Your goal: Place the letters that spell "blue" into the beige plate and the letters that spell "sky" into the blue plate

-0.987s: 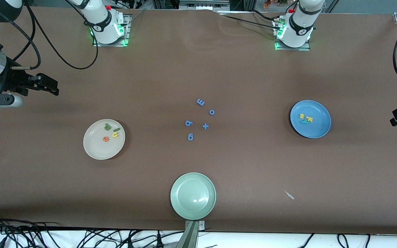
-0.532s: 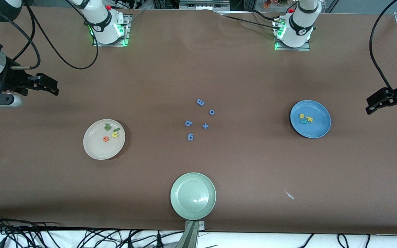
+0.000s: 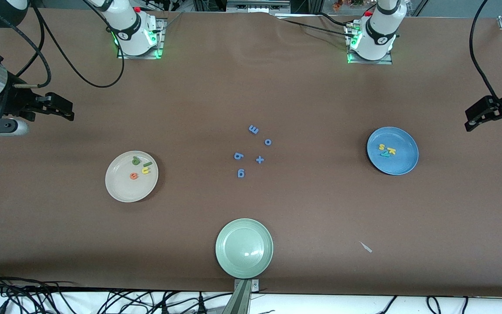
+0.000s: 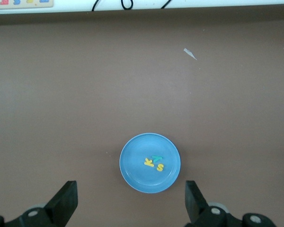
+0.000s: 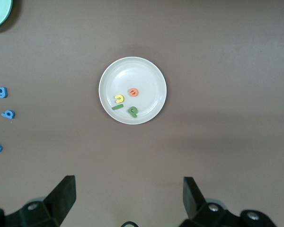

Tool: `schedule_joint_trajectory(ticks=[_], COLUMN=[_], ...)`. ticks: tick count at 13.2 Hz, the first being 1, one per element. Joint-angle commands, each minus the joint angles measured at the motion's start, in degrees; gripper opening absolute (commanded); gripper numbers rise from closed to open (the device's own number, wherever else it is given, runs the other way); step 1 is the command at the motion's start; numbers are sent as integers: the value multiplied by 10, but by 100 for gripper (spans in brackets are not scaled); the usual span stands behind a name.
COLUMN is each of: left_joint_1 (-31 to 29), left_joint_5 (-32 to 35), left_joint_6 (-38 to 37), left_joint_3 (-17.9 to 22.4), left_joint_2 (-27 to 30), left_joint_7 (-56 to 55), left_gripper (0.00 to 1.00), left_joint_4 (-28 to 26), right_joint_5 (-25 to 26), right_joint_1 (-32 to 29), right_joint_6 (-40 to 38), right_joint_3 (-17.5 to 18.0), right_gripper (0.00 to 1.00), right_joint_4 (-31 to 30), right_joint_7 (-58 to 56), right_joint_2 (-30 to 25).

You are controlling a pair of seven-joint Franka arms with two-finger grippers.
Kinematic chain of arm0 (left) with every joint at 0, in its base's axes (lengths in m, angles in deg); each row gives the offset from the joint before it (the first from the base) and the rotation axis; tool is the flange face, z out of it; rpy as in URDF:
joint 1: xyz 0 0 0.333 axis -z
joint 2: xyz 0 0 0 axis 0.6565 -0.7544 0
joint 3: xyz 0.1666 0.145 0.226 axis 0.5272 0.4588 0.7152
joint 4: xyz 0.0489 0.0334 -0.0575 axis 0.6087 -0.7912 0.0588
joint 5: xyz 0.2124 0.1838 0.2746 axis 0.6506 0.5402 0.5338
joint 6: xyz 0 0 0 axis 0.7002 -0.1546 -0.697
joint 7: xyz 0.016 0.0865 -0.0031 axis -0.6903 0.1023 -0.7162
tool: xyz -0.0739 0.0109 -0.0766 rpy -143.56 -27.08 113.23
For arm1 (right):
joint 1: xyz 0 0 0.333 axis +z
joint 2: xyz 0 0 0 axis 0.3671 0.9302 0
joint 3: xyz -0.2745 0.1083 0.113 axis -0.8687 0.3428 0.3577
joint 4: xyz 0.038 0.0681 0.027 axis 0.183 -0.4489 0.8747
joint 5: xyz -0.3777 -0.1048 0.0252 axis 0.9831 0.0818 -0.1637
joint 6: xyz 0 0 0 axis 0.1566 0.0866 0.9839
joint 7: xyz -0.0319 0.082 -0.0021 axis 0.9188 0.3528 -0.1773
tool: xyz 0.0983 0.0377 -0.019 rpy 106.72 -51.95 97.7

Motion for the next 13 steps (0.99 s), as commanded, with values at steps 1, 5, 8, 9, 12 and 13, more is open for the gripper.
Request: schedule_joint_trajectory(ticks=[1, 5, 8, 9, 12, 13], left_joint_1=[9, 6, 22, 23, 23, 22], left_joint_5=[-18, -66, -64, -64, -63, -63], left_joint_6=[-26, -21, -5, 11, 32, 29], left_joint_3=[2, 3, 3, 3, 3, 0], left_joint_2=[16, 19, 25, 37, 50, 48], left_joint_7=[14, 22, 21, 21, 21, 21], left_gripper=[100, 100, 100, 100, 100, 100], left_joint_4=[-9, -18, -41, -65, -97, -96], right_joint_5=[-7, -7, -7, -7, -7, -7], right_joint_1=[-1, -1, -1, -1, -1, -1], right_joint_6=[-11, -11, -11, -12, -12, -13], right_joint_3=[0, 0, 0, 0, 0, 0], right_gripper=[100, 100, 100, 100, 100, 100], right_joint_4=[4, 4, 4, 4, 3, 3], right_joint_7=[-3, -3, -3, -3, -3, -3], right_joint_2=[-6, -6, -6, -6, -6, -6])
